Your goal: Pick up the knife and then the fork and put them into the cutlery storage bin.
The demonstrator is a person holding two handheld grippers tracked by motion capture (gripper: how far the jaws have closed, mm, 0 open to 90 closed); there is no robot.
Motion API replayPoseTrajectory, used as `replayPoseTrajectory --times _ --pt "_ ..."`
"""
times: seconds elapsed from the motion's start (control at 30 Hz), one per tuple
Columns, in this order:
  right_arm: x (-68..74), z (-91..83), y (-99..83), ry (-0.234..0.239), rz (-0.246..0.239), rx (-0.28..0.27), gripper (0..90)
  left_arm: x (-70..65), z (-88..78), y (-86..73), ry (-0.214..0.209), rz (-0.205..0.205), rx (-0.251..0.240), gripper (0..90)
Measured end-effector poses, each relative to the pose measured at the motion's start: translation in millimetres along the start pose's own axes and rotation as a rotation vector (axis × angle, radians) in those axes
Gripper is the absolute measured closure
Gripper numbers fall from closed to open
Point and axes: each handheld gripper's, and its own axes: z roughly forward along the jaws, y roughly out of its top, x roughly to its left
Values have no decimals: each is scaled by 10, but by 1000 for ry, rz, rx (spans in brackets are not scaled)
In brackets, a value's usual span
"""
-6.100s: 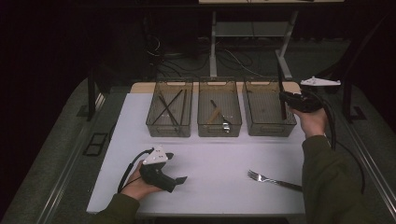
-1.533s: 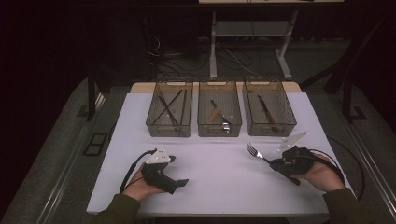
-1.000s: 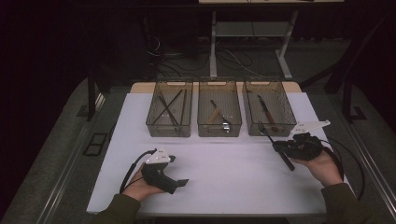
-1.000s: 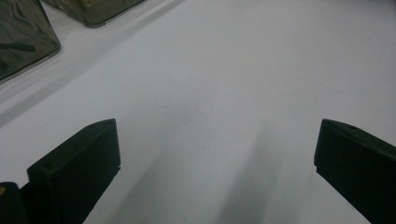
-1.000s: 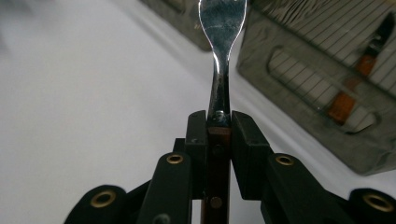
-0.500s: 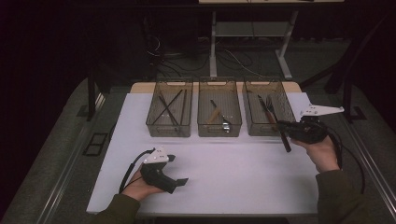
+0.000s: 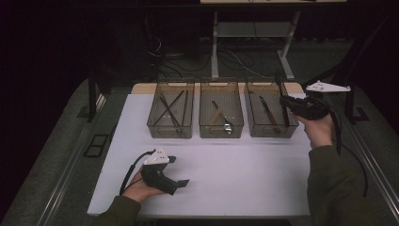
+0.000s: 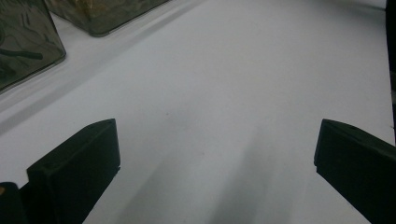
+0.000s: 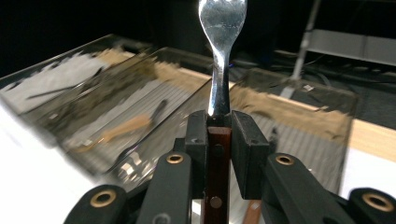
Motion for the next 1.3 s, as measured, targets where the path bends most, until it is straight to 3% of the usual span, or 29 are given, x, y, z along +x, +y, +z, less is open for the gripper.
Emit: replayPoseTrajectory --times 0.1,0.23,0.33,0.5,0.83,1.0,1.17,1.3 --pt "-117 114 40 -49 22 -33 778 -2 -1 1 0 -1 -2 0" --pt "-225 236 38 -101 42 -15 777 -1 0 1 0 -2 -2 0" --pt "-271 294 12 -113 58 -4 777 -1 -1 2 -2 -1 -3 0" --pt "-366 458 -138 -157 57 91 777 0 -6 2 -3 -2 -4 0" --pt "-395 584 -346 -174 45 237 774 -8 4 1 -3 -4 2 0" --pt "-401 591 -365 -174 43 270 760 -9 10 -1 -2 1 14 0" --pt "-406 560 -350 -177 51 264 612 -8 11 -2 -2 2 15 0" --pt "-419 526 -330 -153 72 241 508 -8 12 -1 -2 3 16 0"
